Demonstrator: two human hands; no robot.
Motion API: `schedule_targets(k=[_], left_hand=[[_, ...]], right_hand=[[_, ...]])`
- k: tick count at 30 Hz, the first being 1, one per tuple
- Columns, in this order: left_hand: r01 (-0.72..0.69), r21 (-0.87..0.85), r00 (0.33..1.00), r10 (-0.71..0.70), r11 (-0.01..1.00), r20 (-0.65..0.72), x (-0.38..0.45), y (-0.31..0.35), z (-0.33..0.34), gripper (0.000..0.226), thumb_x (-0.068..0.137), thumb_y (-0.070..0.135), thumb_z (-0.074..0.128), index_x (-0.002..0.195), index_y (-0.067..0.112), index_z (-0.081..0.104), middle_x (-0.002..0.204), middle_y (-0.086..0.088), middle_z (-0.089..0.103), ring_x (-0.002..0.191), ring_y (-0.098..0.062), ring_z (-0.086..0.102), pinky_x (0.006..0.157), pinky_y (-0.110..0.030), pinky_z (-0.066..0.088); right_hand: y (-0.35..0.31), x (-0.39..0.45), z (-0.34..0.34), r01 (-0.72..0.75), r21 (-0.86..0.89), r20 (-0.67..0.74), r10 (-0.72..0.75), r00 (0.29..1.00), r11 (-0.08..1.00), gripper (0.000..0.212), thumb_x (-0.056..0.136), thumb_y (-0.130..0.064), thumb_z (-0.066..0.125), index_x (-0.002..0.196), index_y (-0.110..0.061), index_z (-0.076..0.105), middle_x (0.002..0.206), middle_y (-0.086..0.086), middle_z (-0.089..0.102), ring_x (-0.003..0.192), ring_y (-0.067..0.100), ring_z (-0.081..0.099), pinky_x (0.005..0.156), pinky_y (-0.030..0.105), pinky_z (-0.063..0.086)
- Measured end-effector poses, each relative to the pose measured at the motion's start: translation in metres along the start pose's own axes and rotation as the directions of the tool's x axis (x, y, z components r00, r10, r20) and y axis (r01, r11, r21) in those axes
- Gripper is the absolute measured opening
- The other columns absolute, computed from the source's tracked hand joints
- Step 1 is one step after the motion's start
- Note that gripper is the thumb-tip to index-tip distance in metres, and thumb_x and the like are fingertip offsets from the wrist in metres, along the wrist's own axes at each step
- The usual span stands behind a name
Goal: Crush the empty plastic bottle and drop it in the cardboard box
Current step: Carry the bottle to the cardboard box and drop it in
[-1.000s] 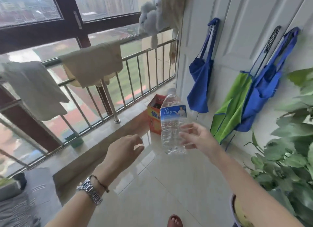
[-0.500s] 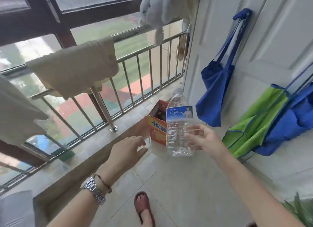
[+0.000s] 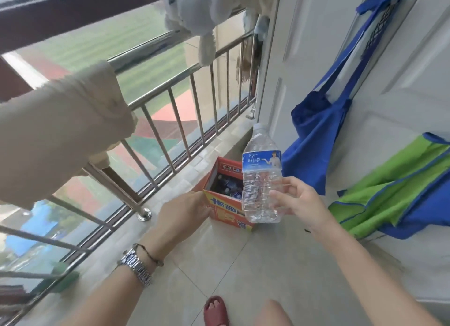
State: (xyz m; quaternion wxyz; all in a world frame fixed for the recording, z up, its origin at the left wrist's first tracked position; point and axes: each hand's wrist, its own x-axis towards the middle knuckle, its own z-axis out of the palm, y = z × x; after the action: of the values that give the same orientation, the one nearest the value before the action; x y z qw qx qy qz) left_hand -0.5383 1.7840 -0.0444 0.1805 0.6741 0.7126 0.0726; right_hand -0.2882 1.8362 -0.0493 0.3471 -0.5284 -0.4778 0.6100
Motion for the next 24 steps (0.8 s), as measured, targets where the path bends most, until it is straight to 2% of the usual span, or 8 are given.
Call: schedule_targets(k=[3,7,10,14,17,20,22,24], left_hand=[[-0.009,0.028,1.0,0.008,1.0,0.026,0.039,-0.008,0.004,0.018,0.09,0.039,0.051,0.099,0.027,0.061,0.101,0.006,0.066,0.082,-0.013,0.055,0.059,-0.024,0.036],[0.03,0.04,0.998,-0.032,0.999,0.054,0.091,-0.015,0.018,0.022,0.091,0.039,0.049,0.102,0.025,0.061,0.104,0.007,0.066,0.092,-0.016,0.061,0.05,-0.022,0.031],[0.091,0.0,0.992,-0.091,0.996,0.086,0.133,-0.021,0.033,0.021,0.09,0.039,0.051,0.098,0.022,0.061,0.1,0.005,0.066,0.092,-0.018,0.062,0.06,-0.028,0.038],[0.165,-0.027,0.971,-0.158,0.986,0.179,0.184,-0.022,0.058,0.023,0.091,0.033,0.049,0.104,0.018,0.061,0.104,0.0,0.066,0.098,-0.021,0.06,0.076,-0.035,0.048],[0.228,-0.054,0.958,-0.214,0.972,0.193,0.219,-0.031,0.085,0.021,0.092,0.032,0.047,0.101,0.018,0.06,0.105,-0.001,0.066,0.098,-0.022,0.06,0.077,-0.036,0.049],[0.325,-0.086,0.927,-0.299,0.942,0.226,0.24,-0.039,0.111,0.022,0.09,0.033,0.046,0.1,0.022,0.062,0.107,0.005,0.066,0.096,-0.019,0.06,0.071,-0.032,0.046],[0.37,-0.093,0.904,-0.335,0.925,0.266,0.252,-0.048,0.129,0.022,0.09,0.034,0.046,0.101,0.024,0.062,0.108,0.007,0.065,0.097,-0.018,0.059,0.072,-0.032,0.046],[0.391,-0.098,0.89,-0.349,0.915,0.293,0.266,-0.06,0.146,0.023,0.09,0.035,0.046,0.102,0.026,0.062,0.108,0.006,0.065,0.099,-0.019,0.06,0.077,-0.034,0.049]], right_hand=[[0.0,0.038,-0.004,-0.032,-0.017,-0.004,0.032,0.999,0.999,0.018,0.084,-0.007,0.069,0.093,-0.022,0.063,0.084,-0.001,0.07,0.06,0.007,0.071,0.049,0.016,0.052],[0.004,0.104,-0.007,-0.076,-0.059,0.032,0.078,0.996,0.995,0.021,0.083,-0.01,0.071,0.096,-0.024,0.064,0.086,-0.002,0.069,0.065,0.008,0.07,0.052,0.015,0.052],[0.014,0.158,-0.013,-0.112,-0.11,0.065,0.12,0.991,0.988,0.023,0.081,-0.009,0.073,0.096,-0.023,0.064,0.087,0.0,0.068,0.066,0.009,0.068,0.052,0.014,0.052],[0.031,0.226,-0.025,-0.166,-0.245,0.097,0.195,0.976,0.955,0.022,0.077,-0.007,0.076,0.092,-0.016,0.063,0.08,0.001,0.066,0.053,0.004,0.064,0.048,0.014,0.051],[0.054,0.277,-0.027,-0.205,-0.338,0.112,0.255,0.96,0.919,0.024,0.077,-0.003,0.077,0.094,-0.012,0.063,0.08,0.004,0.067,0.052,0.007,0.064,0.045,0.012,0.048],[0.086,0.323,-0.022,-0.249,-0.461,0.106,0.331,0.938,0.852,0.028,0.078,-0.007,0.075,0.103,-0.007,0.062,0.092,0.012,0.07,0.061,0.017,0.065,0.046,0.011,0.047],[0.113,0.352,-0.016,-0.261,-0.545,0.095,0.368,0.925,0.797,0.03,0.076,-0.008,0.075,0.104,-0.007,0.063,0.096,0.014,0.071,0.068,0.022,0.068,0.054,0.016,0.052],[0.142,0.377,-0.009,-0.262,-0.624,0.091,0.401,0.912,0.736,0.028,0.073,-0.007,0.073,0.099,-0.013,0.064,0.094,0.013,0.071,0.078,0.028,0.069,0.07,0.031,0.054]])
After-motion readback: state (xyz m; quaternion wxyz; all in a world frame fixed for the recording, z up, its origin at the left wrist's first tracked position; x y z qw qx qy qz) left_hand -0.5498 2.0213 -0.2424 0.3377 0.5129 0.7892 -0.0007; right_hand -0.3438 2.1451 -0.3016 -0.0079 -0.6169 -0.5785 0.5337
